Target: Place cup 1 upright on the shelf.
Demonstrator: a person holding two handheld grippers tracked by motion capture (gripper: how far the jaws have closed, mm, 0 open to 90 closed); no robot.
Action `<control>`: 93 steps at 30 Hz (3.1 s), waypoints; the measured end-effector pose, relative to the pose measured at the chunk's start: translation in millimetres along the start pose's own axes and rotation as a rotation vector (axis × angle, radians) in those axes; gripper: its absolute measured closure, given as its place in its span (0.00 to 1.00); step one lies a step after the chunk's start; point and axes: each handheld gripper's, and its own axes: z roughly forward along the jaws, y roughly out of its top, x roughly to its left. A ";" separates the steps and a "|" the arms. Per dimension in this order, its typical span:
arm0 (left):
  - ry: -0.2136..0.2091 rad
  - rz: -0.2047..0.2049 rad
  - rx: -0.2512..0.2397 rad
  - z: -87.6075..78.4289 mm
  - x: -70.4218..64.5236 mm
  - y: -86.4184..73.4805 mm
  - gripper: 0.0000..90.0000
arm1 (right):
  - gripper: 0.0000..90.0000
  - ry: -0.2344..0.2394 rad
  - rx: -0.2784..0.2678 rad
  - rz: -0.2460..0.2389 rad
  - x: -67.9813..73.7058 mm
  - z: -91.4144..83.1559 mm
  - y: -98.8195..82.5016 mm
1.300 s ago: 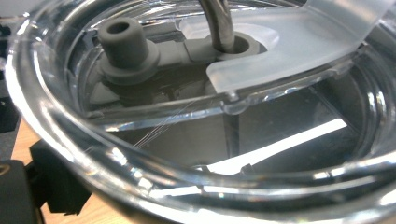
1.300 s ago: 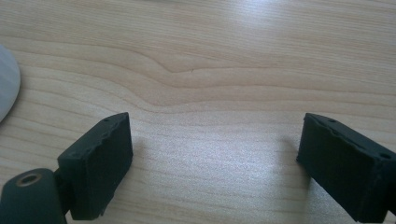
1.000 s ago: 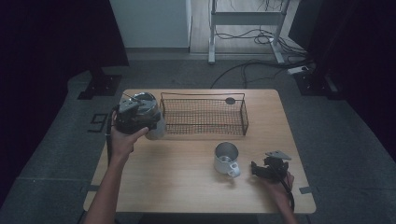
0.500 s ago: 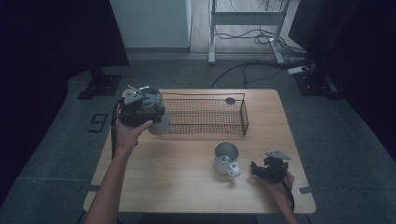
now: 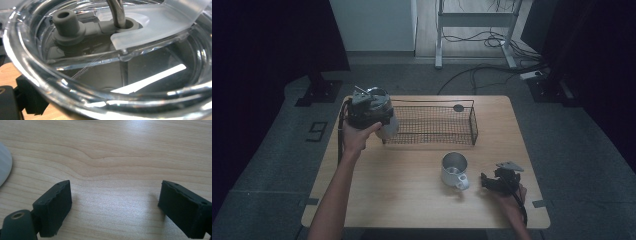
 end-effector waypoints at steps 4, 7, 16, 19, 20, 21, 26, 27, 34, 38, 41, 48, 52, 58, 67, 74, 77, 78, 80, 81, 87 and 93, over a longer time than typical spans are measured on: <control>0.009 0.012 0.016 7.5 -2.5 1.6 0.05 | 0.13 0.002 -0.001 -0.001 0.1 -0.1 0.0; 0.013 0.008 0.023 13.1 -3.8 3.3 0.05 | 0.13 0.003 -0.002 -0.002 0.1 -0.2 -0.1; 0.008 0.006 0.021 23.5 -9.1 8.9 0.05 | 0.14 0.005 -0.004 -0.004 0.3 -0.3 -0.2; 0.008 0.005 0.022 25.6 -10.0 9.9 0.05 | 0.14 0.005 -0.004 -0.005 0.3 -0.3 -0.2; 0.008 0.005 0.023 26.4 -10.3 10.4 0.05 | 0.14 0.006 -0.004 -0.005 0.3 -0.4 -0.2; 0.007 0.004 0.022 27.2 -10.7 10.9 0.05 | 0.14 0.006 -0.004 -0.005 0.3 -0.4 -0.2; 0.013 0.006 0.027 30.5 -13.5 14.9 0.05 | 0.14 0.006 -0.006 -0.006 0.3 -0.3 -0.2; 0.018 0.007 0.026 31.4 -14.0 16.1 0.05 | 0.14 0.006 -0.006 -0.006 0.3 -0.3 -0.2; 0.003 -0.024 0.020 37.5 -12.4 18.9 0.05 | 0.14 0.006 -0.006 -0.006 0.4 -0.3 -0.2; 0.009 -0.021 0.026 42.1 -12.0 19.2 0.05 | 0.14 0.006 -0.004 -0.007 0.4 -0.5 -0.2; 0.011 -0.021 0.029 47.2 -12.0 19.5 0.05 | 0.14 0.006 -0.004 -0.007 0.4 -0.5 -0.2; 0.019 -0.006 0.041 59.2 -15.1 22.2 0.05 | 0.14 0.007 -0.005 -0.005 0.4 -0.4 -0.3; 0.018 -0.006 0.050 66.9 -16.9 24.5 0.05 | 0.14 0.007 -0.005 -0.005 0.4 -0.4 -0.3; 0.012 -0.028 0.054 78.5 -18.3 25.6 0.05 | 0.14 0.007 -0.005 -0.005 0.4 -0.4 -0.3; 0.027 -0.016 0.061 88.3 -23.0 26.5 0.05 | 0.15 0.008 -0.006 -0.006 0.4 -0.4 -0.3; 0.033 -0.018 0.067 100.5 -24.7 25.7 0.05 | 0.15 0.008 -0.006 -0.006 0.4 -0.5 -0.3; 0.030 -0.023 0.069 105.3 -24.1 24.6 0.05 | 0.15 0.008 -0.006 -0.006 0.4 -0.5 -0.3; 0.028 -0.020 0.075 106.7 -23.8 24.1 0.05 | 0.15 0.008 -0.006 -0.006 0.4 -0.5 -0.3; 0.032 -0.012 0.080 109.8 -24.2 22.8 0.05 | 0.15 0.008 -0.006 -0.006 0.4 -0.5 -0.3; 0.037 -0.006 0.084 111.6 -24.5 22.0 0.05 | 0.15 0.008 -0.006 -0.006 0.4 -0.5 -0.3; 0.056 -0.004 0.097 120.0 -25.2 17.1 0.05 | 0.15 0.008 -0.006 -0.006 0.4 -0.5 -0.3; 0.067 0.010 0.098 126.9 -26.0 11.7 0.05 | 0.15 0.008 -0.006 -0.006 0.4 -0.5 -0.3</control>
